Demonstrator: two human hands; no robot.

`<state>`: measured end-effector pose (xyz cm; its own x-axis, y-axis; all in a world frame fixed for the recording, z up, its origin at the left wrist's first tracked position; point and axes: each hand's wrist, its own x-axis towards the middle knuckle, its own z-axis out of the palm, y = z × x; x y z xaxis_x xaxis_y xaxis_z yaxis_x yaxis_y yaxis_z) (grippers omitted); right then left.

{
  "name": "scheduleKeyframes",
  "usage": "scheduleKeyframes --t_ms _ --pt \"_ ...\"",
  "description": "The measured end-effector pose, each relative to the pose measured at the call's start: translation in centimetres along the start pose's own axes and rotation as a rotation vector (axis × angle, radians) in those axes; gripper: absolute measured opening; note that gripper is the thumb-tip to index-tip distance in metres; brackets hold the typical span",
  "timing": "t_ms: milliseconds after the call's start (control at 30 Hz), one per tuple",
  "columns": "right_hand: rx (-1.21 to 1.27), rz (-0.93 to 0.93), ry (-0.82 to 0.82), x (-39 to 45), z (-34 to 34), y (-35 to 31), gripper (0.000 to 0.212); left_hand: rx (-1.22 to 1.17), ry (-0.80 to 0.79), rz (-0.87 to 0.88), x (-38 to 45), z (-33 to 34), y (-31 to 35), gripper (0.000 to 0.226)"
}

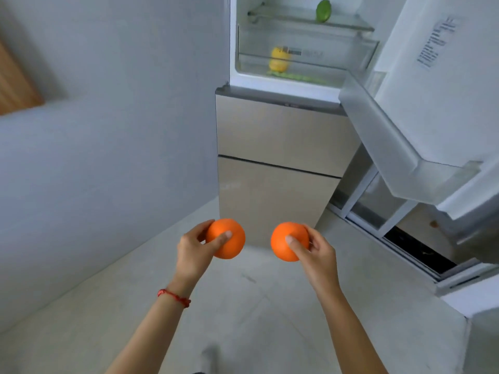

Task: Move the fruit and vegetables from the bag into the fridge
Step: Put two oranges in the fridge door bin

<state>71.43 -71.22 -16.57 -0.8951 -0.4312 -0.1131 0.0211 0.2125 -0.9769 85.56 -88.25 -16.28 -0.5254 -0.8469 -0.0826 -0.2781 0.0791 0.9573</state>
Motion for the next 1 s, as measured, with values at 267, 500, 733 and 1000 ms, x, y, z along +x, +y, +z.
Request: scheduleKeyframes --t_ms 267,500,733,1000 --pt "0.086 -0.087 0.125 10.4 5.0 -5.3 0.042 -0.027 -0.076 0.108 13.3 0.5 3.8 0.057" --pt "0.095 -0.183 0.260 18.2 8.1 -11.5 0.040 -0.047 -0.160 0.259 24.7 0.8 9.1 0.051" --pt "0.096 -0.259 0.302 24.8 8.3 -16.1 0.041 -0.099 -0.223 0.364 32.3 3.7 14.3 0.043" --pt "0.125 -0.365 0.326 33.3 6.8 -20.1 0.039 -0.154 -0.173 0.441 39.0 8.0 20.3 0.049"
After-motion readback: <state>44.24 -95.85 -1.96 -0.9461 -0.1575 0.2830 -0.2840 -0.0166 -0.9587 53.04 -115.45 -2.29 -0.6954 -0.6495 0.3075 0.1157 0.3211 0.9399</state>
